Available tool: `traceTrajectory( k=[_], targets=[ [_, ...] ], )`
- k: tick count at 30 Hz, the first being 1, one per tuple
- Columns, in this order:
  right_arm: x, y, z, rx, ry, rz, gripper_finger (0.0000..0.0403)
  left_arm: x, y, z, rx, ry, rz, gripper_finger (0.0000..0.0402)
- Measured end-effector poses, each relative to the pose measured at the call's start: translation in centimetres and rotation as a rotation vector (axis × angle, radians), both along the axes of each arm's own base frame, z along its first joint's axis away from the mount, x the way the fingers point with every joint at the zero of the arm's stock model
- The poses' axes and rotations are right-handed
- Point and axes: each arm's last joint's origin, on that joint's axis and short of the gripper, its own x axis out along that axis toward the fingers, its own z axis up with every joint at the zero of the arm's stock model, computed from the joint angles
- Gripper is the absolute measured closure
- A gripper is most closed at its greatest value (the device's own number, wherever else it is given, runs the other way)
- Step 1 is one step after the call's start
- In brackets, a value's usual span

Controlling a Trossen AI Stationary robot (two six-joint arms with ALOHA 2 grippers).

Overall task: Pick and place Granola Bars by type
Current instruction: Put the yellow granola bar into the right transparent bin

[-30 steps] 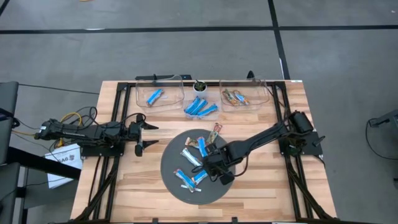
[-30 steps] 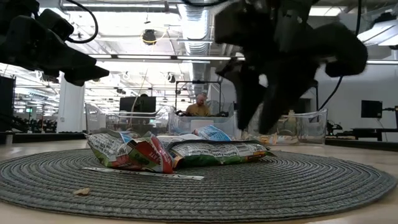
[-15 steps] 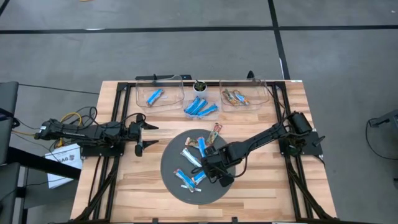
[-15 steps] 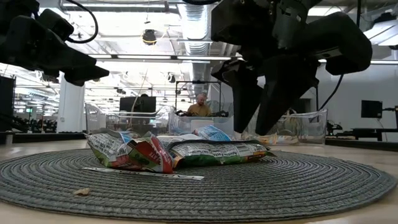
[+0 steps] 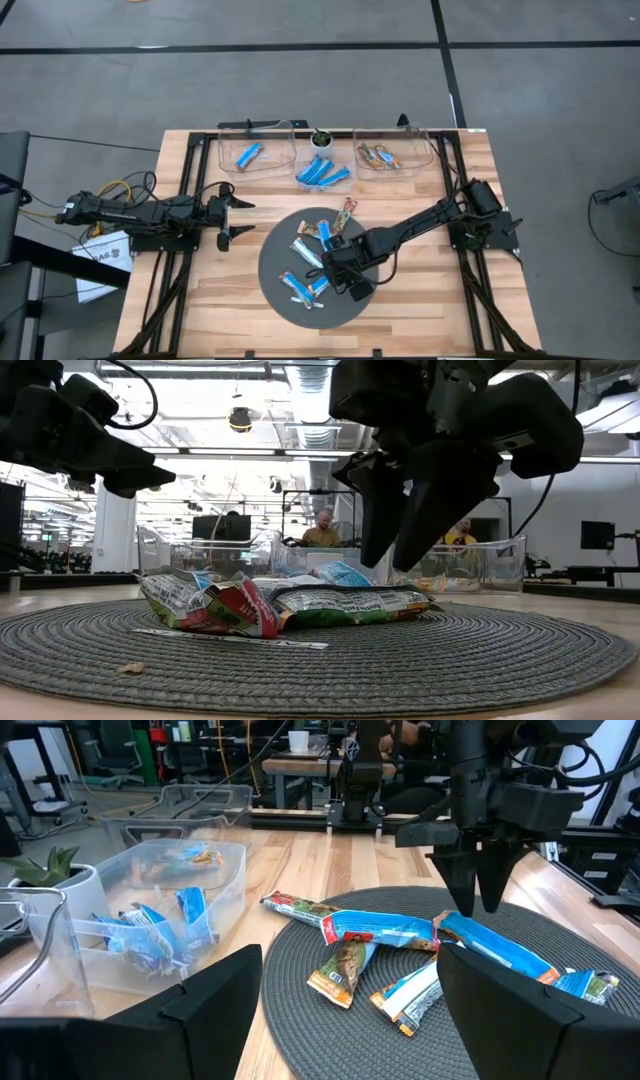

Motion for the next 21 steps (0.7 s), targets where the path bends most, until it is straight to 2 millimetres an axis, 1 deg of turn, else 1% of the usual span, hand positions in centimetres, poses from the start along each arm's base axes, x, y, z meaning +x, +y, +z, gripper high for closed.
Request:
traceTrajectory(
  k=[21],
  targets=[
    [0.26, 0.11, 0.13, 0.014, -0.028, -0.006, 0.0247, 0.0, 0.0, 0.0, 0.003, 0.0, 0.0, 0.0107]
  ],
)
